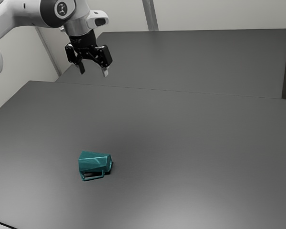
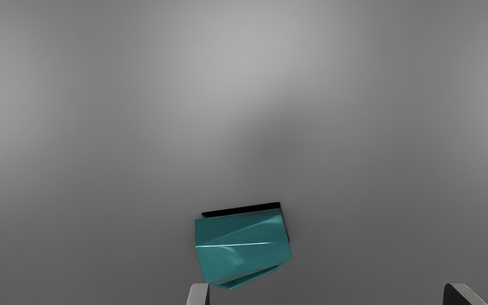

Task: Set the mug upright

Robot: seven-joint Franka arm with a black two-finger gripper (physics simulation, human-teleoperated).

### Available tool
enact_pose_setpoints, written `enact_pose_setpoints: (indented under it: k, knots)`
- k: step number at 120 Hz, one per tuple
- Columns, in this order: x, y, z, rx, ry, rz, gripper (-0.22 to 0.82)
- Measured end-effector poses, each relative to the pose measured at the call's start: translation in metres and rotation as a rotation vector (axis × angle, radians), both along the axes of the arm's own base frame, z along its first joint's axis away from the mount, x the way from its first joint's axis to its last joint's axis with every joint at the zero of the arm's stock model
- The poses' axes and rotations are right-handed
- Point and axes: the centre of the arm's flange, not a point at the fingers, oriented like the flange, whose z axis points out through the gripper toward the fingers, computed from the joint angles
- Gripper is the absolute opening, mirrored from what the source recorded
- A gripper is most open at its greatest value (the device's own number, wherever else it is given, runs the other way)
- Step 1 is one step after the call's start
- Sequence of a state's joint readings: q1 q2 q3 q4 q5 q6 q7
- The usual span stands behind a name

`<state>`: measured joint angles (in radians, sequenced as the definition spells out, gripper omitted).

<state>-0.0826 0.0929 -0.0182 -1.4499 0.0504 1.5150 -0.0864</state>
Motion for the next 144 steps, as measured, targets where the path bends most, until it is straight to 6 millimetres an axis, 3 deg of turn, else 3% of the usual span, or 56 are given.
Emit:
enact_pose_setpoints:
  k: [29, 52, 73, 111, 125, 144]
  knots:
    - [-0.003, 0.001, 0.004, -0.010, -0.005, 0.009, 0.60]
    - [-0.005, 0.006, -0.006, -0.061, 0.021, 0.028, 0.60]
    - [-0.019, 0.016, -0.039, -0.176, 0.089, 0.080, 0.60]
    - [-0.044, 0.058, -0.120, -0.383, 0.162, 0.120, 0.60]
    - [-0.051, 0.084, -0.142, -0.448, 0.132, 0.082, 0.60]
    - [-0.065, 0.136, -0.174, -0.517, 0.086, 0.060, 0.60]
